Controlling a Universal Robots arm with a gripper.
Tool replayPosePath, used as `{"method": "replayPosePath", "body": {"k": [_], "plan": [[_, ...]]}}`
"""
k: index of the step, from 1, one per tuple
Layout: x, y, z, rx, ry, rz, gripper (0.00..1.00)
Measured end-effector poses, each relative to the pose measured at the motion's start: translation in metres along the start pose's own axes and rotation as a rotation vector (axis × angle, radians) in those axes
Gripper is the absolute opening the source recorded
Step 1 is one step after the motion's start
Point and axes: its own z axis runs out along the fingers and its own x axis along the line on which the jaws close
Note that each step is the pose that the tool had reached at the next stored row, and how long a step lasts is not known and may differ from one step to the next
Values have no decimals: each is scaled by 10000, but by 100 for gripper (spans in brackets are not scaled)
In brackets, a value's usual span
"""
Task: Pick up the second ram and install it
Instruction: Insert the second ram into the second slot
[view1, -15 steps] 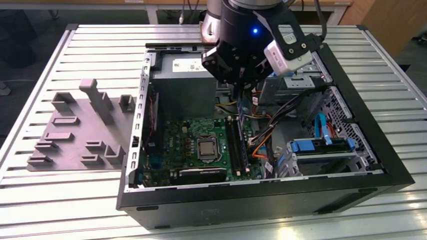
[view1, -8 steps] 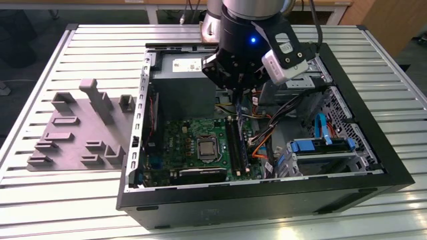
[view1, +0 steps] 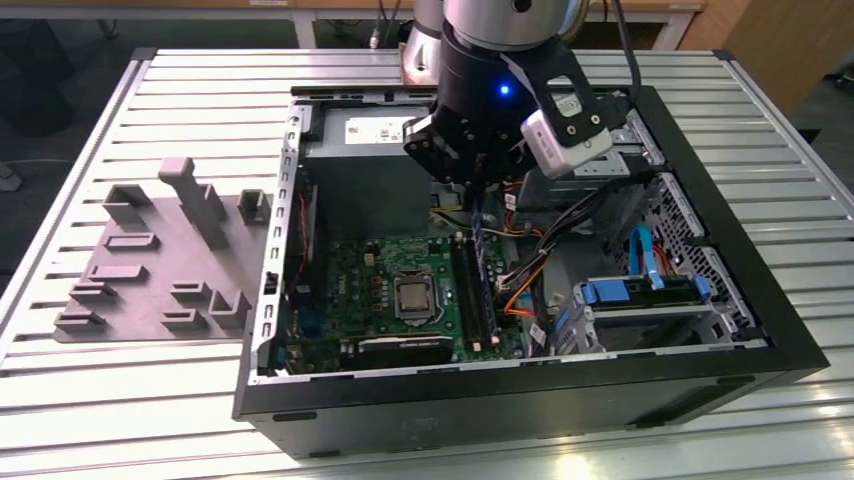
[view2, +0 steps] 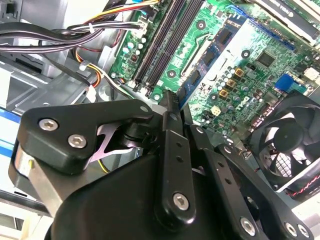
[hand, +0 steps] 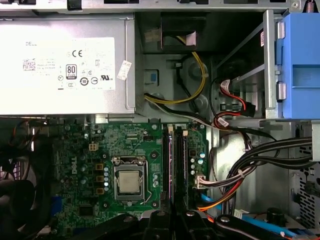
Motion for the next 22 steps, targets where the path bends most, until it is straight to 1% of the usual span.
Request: {"method": "replayPosePath", "body": {"k": [14,16,22], "plan": [[0,0,1,4,-1,4,14],[0,0,21,3,-1,4,14],[-4,-1,129,3,12,-27,14]]}}
